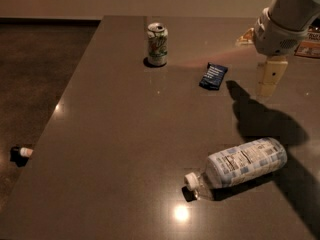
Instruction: Pick rxbar blueberry
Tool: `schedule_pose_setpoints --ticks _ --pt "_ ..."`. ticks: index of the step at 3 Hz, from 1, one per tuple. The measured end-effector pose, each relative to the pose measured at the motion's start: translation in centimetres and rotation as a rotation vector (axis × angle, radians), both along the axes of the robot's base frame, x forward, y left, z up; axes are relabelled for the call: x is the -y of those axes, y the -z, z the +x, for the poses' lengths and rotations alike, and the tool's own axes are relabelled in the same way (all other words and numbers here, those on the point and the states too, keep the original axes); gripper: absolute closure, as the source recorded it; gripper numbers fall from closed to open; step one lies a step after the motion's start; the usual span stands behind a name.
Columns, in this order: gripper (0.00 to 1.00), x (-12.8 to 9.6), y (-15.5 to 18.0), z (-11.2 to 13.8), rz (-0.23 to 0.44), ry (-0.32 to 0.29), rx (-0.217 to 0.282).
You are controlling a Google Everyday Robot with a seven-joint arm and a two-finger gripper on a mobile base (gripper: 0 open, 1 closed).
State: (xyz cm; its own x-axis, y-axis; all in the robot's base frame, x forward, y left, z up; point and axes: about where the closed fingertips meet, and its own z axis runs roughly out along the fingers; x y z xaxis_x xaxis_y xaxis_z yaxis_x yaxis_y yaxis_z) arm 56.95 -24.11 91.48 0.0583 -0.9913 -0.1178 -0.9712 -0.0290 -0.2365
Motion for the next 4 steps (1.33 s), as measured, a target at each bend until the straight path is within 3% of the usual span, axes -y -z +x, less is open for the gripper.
schedule_pose_setpoints --ticks 1,3,4 --pt "0.0 -1.6 2.3 3.1 0.002 -0.216 -0.016" --pt "0.0 -4.3 4.4 5.3 -0.018 -0.494 -0.051" --pt "0.0 -5.4 5.9 6.4 -0.055 -0.602 -0.078"
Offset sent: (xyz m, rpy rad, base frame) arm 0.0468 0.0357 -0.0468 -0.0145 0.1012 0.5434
